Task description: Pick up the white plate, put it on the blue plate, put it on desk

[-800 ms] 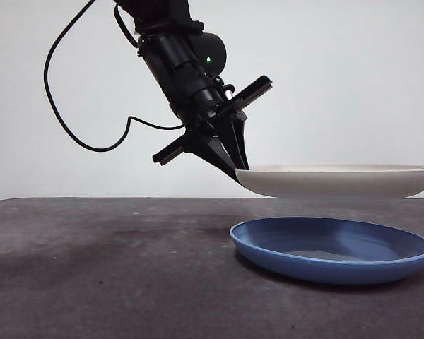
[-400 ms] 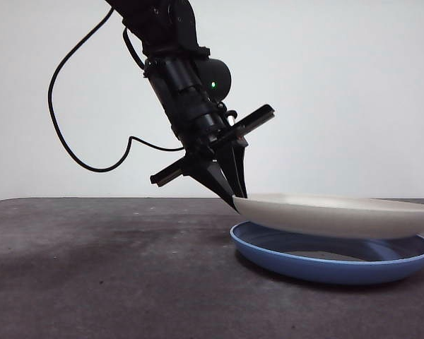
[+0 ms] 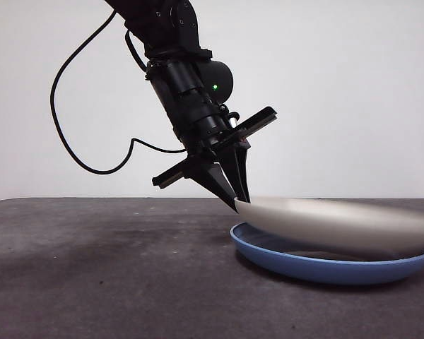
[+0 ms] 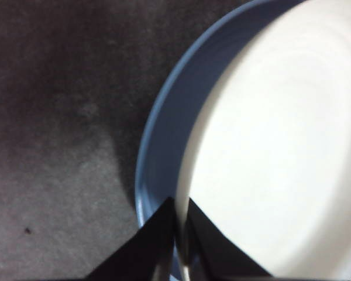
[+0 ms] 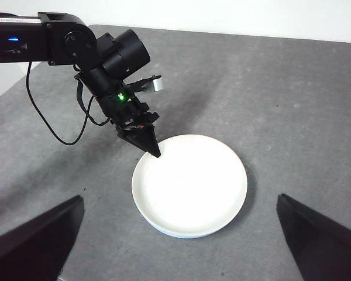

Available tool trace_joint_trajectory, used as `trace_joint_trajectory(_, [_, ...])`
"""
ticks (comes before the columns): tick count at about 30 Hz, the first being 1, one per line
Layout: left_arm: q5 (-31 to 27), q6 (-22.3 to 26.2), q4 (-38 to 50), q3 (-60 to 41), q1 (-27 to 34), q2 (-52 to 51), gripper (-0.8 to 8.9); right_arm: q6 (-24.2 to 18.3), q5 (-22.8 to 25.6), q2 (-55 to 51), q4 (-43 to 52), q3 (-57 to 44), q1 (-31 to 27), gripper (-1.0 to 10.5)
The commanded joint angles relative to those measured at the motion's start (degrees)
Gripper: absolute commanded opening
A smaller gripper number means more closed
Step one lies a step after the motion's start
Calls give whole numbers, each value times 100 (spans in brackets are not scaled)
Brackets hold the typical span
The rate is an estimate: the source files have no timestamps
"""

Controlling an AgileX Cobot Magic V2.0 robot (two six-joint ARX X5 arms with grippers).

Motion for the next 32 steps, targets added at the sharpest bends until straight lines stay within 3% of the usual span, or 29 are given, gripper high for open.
trace_joint_trajectory(1, [17,138,28,175,-59,151,162,-46,0,15,37,120,20,570])
trace_joint_trajectory(10, [22,286,-72,350,-63,149,502,-44,0,15,35,120,20,570])
trace_joint_trajectory(14, [-20,442,-321,669,-63,149,597,-39,-2,15,31,120,20,570])
trace_joint_trajectory(23, [-31,1252,-1939,1982,-13,-7,598,-26,0,17,35,120,20,570])
trace_joint_trajectory(32, [-31,1646,-2570,1989,-22,-1449,596,197,0,20,22,120,20,570])
